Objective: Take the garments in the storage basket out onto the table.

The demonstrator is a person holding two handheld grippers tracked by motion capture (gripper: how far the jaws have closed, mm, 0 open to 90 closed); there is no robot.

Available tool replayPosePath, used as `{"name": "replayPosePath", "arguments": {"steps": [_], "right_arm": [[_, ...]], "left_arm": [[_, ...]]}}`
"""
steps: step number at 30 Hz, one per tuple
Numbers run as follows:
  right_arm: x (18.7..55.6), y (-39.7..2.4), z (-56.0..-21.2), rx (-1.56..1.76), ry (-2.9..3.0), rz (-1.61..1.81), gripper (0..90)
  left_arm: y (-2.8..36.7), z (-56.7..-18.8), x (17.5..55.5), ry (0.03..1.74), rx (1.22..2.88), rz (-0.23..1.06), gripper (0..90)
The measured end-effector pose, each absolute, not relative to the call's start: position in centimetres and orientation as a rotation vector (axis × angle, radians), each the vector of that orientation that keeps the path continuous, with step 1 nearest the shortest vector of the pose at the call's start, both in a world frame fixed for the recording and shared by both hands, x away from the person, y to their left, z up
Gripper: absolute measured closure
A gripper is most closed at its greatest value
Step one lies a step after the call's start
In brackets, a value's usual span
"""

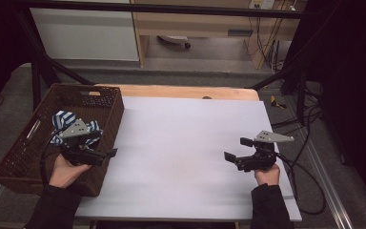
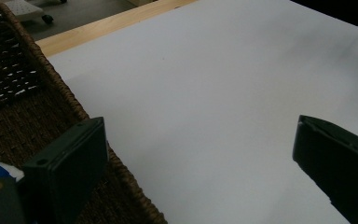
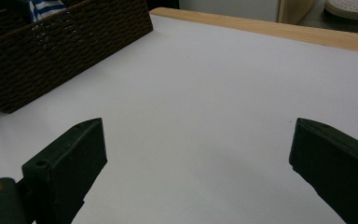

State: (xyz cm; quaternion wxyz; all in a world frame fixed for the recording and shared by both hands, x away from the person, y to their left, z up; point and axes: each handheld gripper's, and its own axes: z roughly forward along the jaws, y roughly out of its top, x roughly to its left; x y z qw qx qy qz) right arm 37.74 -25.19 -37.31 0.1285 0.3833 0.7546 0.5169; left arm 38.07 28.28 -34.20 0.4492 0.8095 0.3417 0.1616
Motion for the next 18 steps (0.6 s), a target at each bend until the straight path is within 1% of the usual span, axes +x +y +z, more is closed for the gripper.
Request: {"name": "replayPosePath", "arguments": {"steps": [18], "right_arm": [[37.58,-25.33,-37.22,1.115,2.187,1.511,4.3]], "left_arm": [[28.6,-33.66,37.96,0.857,1.998,0.414,2.9]]}}
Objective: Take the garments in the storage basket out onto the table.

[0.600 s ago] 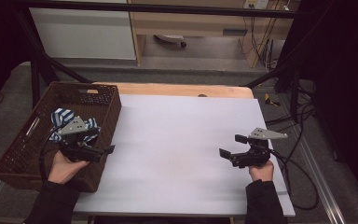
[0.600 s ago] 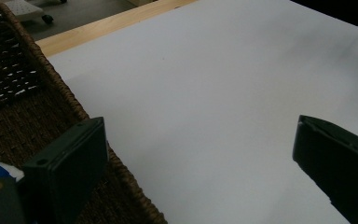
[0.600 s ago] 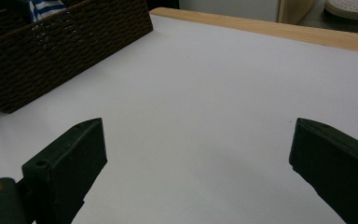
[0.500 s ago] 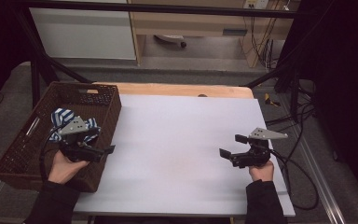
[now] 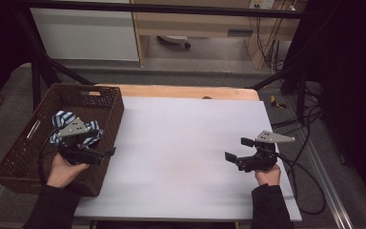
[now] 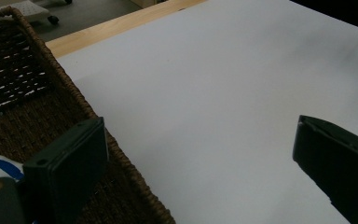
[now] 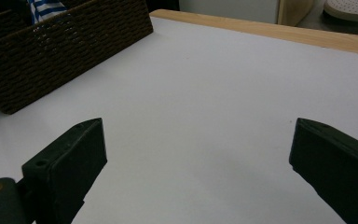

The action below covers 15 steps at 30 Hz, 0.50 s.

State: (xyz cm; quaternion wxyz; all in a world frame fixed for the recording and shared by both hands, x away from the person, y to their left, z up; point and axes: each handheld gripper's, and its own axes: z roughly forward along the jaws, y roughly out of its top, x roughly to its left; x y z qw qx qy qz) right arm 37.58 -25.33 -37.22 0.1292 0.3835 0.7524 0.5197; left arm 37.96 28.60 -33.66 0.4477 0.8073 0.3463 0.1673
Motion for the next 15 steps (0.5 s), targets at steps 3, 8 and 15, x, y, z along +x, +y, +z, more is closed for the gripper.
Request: {"name": "replayPosePath", "arguments": {"steps": [3,8,15], "right_arm": [[37.6,-25.3,-37.2,1.115,2.19,1.508,4.3],[37.6,-25.3,-37.3,1.115,2.191,1.505,4.3],[37.7,-25.3,-37.3,1.116,2.194,1.501,4.3]], "left_arm": [[28.8,-33.6,38.0,0.863,2.0,0.415,2.8],[29.3,-33.4,38.0,0.874,1.99,0.419,2.9],[30.0,-33.2,38.0,0.896,1.99,0.423,2.8]]}}
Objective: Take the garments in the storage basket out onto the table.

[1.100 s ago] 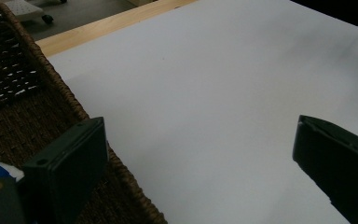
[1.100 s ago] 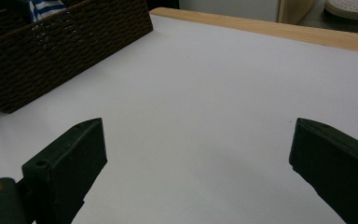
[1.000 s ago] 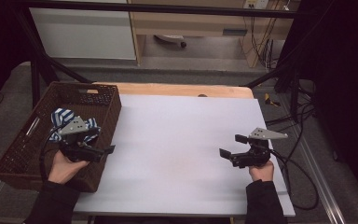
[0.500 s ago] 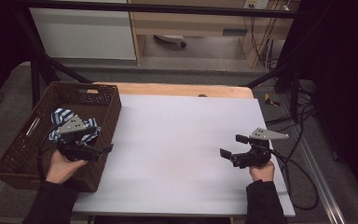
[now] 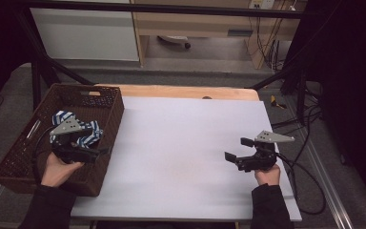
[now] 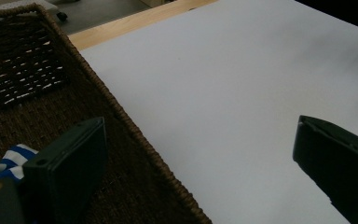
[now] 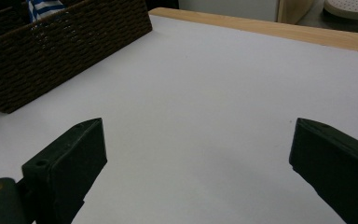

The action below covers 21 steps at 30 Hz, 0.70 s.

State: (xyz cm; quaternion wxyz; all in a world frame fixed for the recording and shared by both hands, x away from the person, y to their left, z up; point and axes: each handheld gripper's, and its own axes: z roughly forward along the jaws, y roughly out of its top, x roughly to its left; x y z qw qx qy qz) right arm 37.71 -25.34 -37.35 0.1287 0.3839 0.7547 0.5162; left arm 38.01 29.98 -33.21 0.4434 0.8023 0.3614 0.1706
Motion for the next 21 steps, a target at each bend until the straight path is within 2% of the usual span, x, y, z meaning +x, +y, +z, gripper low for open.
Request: {"name": "replayPosePath", "arguments": {"steps": [21], "right_arm": [[37.8,-25.2,-37.4,1.119,2.198,1.495,4.3]], "left_arm": [[32.7,-32.4,37.7,0.98,1.975,0.486,2.7]]}}
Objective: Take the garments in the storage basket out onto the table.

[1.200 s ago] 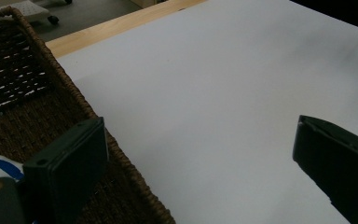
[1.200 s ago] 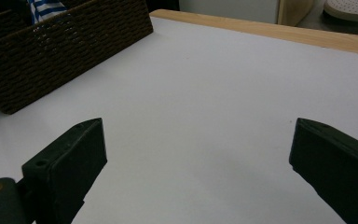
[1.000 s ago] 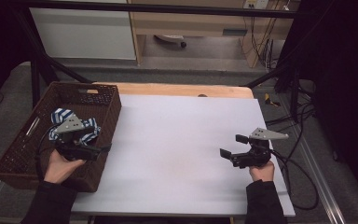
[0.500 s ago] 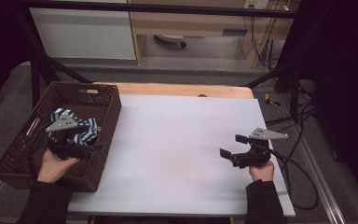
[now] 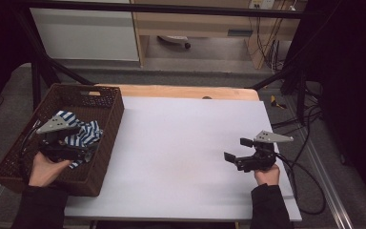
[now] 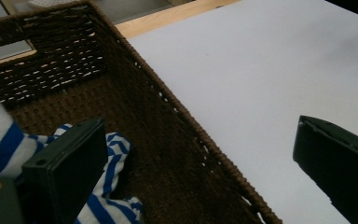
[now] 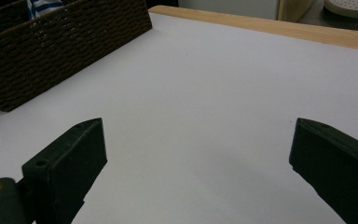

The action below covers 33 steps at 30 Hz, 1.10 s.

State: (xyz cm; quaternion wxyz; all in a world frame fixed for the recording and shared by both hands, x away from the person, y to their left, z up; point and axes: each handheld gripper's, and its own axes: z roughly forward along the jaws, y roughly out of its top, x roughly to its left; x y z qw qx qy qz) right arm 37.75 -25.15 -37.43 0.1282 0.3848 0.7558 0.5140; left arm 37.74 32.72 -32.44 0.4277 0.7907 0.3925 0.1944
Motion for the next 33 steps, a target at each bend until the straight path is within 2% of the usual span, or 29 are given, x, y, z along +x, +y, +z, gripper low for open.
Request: {"name": "replayPosePath", "arguments": {"steps": [15,33], "right_arm": [[37.8,-25.1,-37.6,1.118,2.209,1.48,4.3],[37.9,-25.0,-37.6,1.122,2.211,1.474,4.3]], "left_arm": [[36.5,-31.8,37.5,1.09,1.941,0.549,2.7],[39.6,-32.8,39.1,1.222,1.942,0.602,2.8]]}}
